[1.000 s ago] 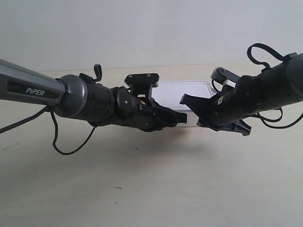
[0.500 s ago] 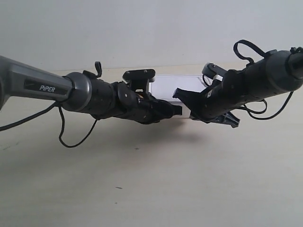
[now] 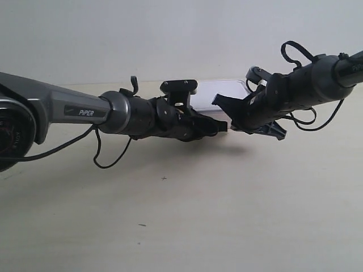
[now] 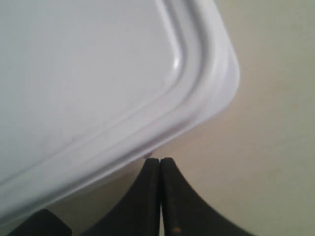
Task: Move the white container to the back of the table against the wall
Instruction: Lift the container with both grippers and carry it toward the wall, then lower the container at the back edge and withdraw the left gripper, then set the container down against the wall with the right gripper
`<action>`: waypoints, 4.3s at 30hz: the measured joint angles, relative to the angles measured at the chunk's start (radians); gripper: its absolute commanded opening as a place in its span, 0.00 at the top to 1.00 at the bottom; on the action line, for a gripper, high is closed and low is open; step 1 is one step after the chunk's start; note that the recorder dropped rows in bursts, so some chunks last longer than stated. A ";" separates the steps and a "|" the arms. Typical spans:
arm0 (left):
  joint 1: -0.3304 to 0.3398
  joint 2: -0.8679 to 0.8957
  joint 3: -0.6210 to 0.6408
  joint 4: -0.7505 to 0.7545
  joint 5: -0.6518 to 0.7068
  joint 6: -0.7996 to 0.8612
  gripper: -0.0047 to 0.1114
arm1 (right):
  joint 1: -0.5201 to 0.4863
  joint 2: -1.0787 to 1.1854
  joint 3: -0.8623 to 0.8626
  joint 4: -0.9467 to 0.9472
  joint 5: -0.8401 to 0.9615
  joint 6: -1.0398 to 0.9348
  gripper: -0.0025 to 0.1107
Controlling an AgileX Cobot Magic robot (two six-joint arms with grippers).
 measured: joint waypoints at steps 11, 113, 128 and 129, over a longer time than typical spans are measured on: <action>0.022 0.057 -0.071 0.043 -0.026 0.000 0.96 | 0.000 0.075 -0.163 0.000 0.037 -0.025 0.98; 0.057 -1.486 0.840 1.056 0.627 -0.861 0.96 | 0.000 0.328 -0.520 0.852 0.014 -0.872 0.98; 0.057 -1.588 0.925 1.101 0.627 -0.905 0.96 | 0.000 0.328 -0.520 0.852 -0.023 -0.872 0.98; 0.057 -1.593 0.928 1.101 0.627 -0.905 0.96 | 0.002 0.328 -0.520 0.852 -0.025 -0.872 0.98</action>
